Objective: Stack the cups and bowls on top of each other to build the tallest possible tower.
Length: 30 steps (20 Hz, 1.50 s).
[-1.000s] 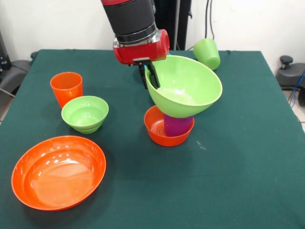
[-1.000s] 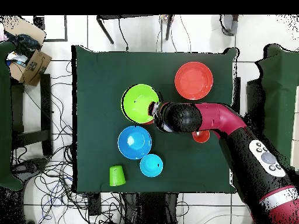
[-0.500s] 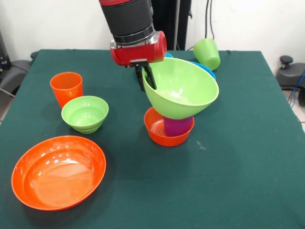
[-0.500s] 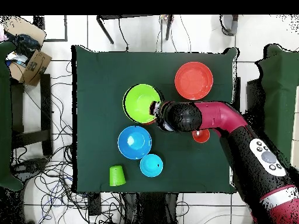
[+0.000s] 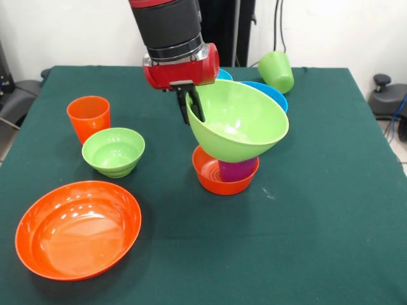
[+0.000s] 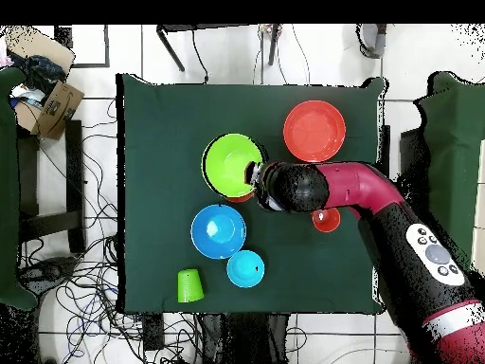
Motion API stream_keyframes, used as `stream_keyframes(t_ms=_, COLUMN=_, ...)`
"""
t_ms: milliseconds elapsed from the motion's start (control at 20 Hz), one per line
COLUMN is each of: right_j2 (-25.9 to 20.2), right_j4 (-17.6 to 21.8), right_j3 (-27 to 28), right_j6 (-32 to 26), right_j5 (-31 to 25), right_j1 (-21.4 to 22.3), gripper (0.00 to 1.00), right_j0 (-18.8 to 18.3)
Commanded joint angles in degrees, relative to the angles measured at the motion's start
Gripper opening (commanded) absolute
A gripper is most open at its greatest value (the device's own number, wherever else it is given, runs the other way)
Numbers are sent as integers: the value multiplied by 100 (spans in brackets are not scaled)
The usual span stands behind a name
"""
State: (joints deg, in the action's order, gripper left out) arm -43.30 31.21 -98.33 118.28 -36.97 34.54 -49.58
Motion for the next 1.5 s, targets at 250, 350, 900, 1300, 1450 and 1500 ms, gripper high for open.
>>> stream_keyframes(t_ms=250, right_j2=-151, right_j4=335, right_j3=284, right_j6=-1635, right_j5=-735, right_j1=-254, gripper=0, right_j0=129)
stream_keyframes(t_ms=350, right_j2=-164, right_j4=322, right_j3=253, right_j6=-1630, right_j5=-743, right_j1=-263, gripper=0, right_j0=121)
stream_keyframes(t_ms=900, right_j2=-225, right_j4=218, right_j3=83, right_j6=-1538, right_j5=-867, right_j1=-126, gripper=0, right_j0=102)
stream_keyframes(t_ms=1300, right_j2=-289, right_j4=150, right_j3=150, right_j6=-1576, right_j5=-1014, right_j1=-77, gripper=0, right_j0=46)
stream_keyframes(t_ms=1450, right_j2=-277, right_j4=176, right_j3=290, right_j6=-1607, right_j5=-1070, right_j1=-137, gripper=0, right_j0=64)
stream_keyframes(t_ms=1500, right_j2=-277, right_j4=183, right_j3=328, right_j6=-1617, right_j5=-1095, right_j1=-141, gripper=0, right_j0=68)
